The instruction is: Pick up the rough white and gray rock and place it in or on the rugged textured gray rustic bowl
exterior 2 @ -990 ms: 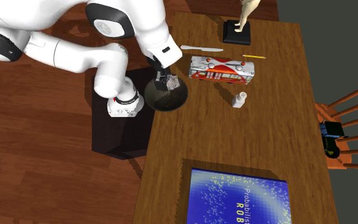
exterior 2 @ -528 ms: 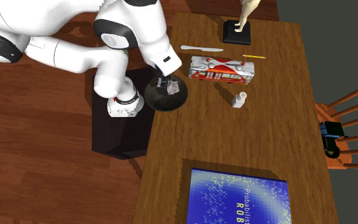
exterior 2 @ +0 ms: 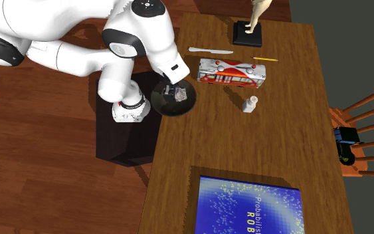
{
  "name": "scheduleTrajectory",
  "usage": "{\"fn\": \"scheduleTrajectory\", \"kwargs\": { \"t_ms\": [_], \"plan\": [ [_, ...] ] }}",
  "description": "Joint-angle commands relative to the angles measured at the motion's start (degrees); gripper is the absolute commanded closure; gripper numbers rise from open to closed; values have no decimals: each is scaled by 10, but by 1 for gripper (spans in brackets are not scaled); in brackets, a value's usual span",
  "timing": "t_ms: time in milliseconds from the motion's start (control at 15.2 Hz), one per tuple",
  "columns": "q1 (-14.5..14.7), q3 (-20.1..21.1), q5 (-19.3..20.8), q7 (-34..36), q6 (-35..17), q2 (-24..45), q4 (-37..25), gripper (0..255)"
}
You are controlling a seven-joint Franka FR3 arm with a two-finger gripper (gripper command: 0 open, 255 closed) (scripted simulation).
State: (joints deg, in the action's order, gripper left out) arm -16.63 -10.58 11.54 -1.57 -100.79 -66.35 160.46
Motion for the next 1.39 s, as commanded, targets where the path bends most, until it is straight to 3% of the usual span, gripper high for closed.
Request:
{"fn": "scheduleTrajectory", "kwargs": {
  "t_ms": [0, 132, 198, 528, 792, 1320],
  "plan": [
    [0, 0, 0, 0, 0, 0, 0, 255],
    [0, 0, 0, 0, 0, 0, 0, 255],
    [0, 0, 0, 0, 0, 0, 0, 0],
    [0, 0, 0, 0, 0, 0, 0, 0],
    [7, 15, -14, -1, 67, 8, -75, 0],
    [7, 15, -14, -1, 67, 8, -75, 0]
  ]
}}
